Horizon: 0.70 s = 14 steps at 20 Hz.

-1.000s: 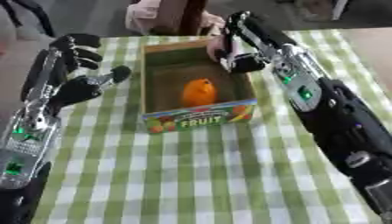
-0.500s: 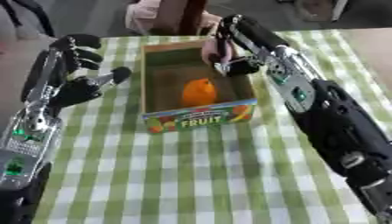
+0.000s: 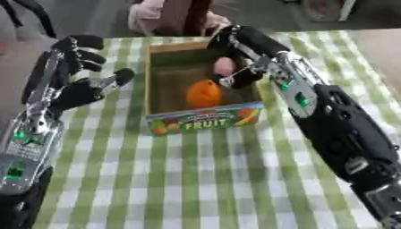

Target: Pick up objects on the table and place them in the box.

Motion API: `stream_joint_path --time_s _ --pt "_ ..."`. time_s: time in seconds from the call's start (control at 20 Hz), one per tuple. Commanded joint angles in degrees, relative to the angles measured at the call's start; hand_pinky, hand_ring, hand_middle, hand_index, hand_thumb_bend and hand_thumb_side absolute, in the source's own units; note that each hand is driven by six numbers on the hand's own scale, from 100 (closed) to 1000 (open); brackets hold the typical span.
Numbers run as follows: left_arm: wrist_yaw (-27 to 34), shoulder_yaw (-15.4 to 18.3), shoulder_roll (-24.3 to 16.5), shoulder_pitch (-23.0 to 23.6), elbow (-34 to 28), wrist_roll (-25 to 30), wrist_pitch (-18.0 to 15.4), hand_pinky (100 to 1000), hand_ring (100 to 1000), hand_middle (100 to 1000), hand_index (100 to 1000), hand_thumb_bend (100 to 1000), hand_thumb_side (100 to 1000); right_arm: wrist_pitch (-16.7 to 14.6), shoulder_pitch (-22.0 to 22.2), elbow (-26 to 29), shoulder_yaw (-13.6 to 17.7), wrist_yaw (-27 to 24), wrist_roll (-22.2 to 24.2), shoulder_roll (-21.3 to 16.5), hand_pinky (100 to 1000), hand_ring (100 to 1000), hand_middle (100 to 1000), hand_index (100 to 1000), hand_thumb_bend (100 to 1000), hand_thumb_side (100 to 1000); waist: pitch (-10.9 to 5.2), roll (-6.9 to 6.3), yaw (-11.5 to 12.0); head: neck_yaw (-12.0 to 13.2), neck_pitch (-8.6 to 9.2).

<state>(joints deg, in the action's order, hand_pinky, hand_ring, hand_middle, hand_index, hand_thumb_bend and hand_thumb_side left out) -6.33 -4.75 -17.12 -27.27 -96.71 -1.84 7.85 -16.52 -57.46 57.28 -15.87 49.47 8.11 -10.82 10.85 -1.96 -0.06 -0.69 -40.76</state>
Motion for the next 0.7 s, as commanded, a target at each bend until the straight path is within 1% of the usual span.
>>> stream_joint_path --time_s 0.05,0.1,0.2,0.6,0.65,0.7 --pt "0.24 0.3 -0.73 -1.04 -0.91 -0.05 -0.09 632 625 654 723 852 338 -0.17 -0.98 0.46 0.76 0.51 -0.39 -0.82 671 678 619 778 482 186 -1.03 0.07 -0.1 -0.11 0.11" --pt "0.24 0.3 -0.74 -1.03 -0.9 -0.05 -0.08 632 625 654 723 852 338 -0.13 -0.94 0.5 0.87 0.45 -0.56 -0.95 671 678 619 782 494 205 -1.03 0.07 -0.12 -0.09 0.11" --pt "0.22 0.33 -0.79 -0.95 -0.86 -0.07 -0.07 632 625 654 723 852 338 0.09 -0.89 0.69 1.23 0.23 -0.99 -1.42 671 678 619 783 496 210 -1.06 0.07 -0.2 0.02 0.08" --pt "0.16 0.46 -1.03 -0.64 -0.68 -0.21 -0.03 632 625 654 723 851 339 2.73 -1.17 2.24 3.87 -1.06 -2.92 -4.83 670 675 614 778 485 194 -1.29 0.19 -0.68 0.56 -0.07" --pt "0.15 0.48 -1.06 -0.62 -0.67 -0.22 -0.03 632 625 654 723 850 341 3.24 -1.12 2.41 4.32 -1.32 -3.23 -5.32 668 673 612 777 440 178 -1.31 0.2 -0.76 0.63 -0.07" --pt "0.14 0.5 -1.08 -0.6 -0.67 -0.25 -0.03 632 625 654 723 852 339 3.68 -1.04 2.56 4.69 -1.6 -3.48 -5.72 668 672 611 776 484 193 -1.32 0.19 -0.81 0.69 -0.06"
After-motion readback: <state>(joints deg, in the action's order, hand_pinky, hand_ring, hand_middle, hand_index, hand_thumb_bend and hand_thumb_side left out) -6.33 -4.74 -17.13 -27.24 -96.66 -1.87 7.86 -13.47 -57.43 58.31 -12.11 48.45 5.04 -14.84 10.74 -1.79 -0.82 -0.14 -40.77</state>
